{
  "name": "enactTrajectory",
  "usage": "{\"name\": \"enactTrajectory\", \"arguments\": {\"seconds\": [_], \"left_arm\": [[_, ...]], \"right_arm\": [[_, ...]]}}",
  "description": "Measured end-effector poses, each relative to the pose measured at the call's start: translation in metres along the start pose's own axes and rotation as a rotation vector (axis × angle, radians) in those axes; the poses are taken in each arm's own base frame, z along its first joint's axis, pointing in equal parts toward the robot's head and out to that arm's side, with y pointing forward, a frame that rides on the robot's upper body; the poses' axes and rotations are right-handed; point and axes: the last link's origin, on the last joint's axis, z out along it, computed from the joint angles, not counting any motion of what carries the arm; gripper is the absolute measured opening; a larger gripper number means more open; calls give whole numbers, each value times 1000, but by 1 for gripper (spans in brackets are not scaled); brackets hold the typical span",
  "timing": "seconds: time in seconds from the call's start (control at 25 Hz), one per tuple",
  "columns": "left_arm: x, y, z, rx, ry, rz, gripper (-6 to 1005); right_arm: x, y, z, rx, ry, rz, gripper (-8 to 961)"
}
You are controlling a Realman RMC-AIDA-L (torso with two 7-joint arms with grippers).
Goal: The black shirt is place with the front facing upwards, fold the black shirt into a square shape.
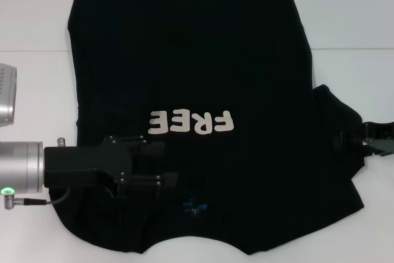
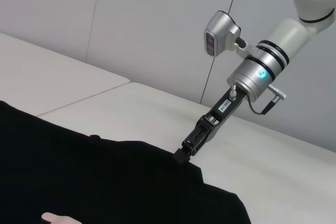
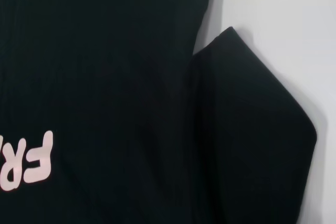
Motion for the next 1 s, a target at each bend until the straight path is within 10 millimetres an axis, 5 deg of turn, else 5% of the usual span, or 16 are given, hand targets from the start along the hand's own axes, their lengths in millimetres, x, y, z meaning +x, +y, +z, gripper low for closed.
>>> {"name": "enactTrajectory", "arguments": {"seconds": [0.6, 1.0], "left_arm": [[-1, 0, 0, -1, 0, -4, 774], [-1, 1, 0, -2, 3, -4, 774]], "right_arm": [[-2, 1, 2, 16, -4, -19, 703], [-3, -3, 4, 53, -9, -41, 364]]}}
